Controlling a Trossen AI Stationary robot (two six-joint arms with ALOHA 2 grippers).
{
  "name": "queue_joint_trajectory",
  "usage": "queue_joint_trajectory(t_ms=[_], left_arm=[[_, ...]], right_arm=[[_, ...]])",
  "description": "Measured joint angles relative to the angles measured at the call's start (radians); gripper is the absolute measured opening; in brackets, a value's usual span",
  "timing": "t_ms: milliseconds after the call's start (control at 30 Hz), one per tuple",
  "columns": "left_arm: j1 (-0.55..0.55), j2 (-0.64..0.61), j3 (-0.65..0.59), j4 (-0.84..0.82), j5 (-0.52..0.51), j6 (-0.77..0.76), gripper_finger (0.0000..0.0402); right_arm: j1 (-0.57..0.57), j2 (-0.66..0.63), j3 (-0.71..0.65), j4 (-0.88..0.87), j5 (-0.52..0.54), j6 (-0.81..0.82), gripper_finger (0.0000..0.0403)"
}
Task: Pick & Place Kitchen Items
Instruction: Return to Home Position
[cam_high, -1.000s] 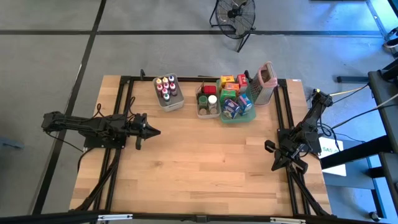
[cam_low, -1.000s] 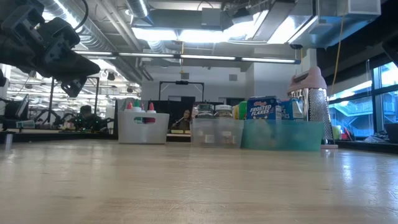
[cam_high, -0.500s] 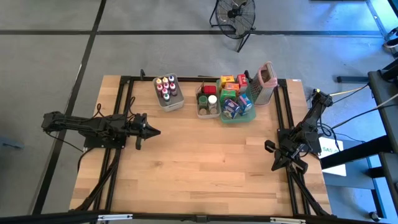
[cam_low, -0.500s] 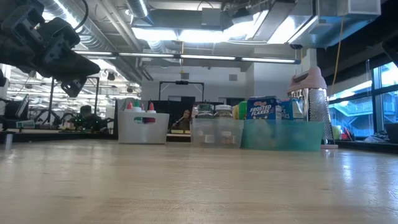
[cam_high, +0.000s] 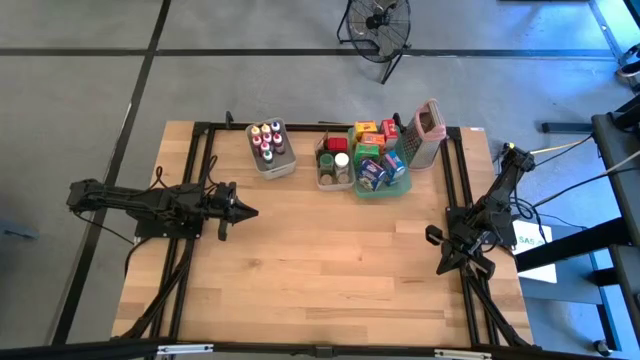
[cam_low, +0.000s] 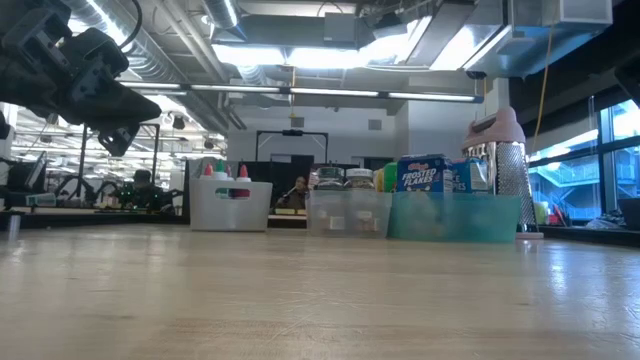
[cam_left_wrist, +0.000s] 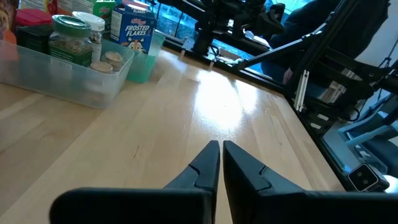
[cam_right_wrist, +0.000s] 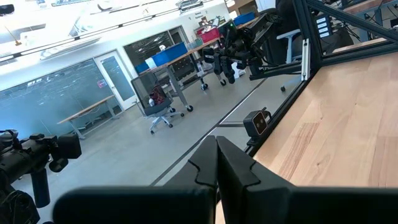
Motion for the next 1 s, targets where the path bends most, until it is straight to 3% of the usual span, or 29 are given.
queue_joint_trajectory(t_ms=[1000], left_arm=[[0.0,0.0,0.0,0.0,0.0,0.0,0.001]], right_arm=[[0.0,0.0,0.0,0.0,0.0,0.0,0.0003]])
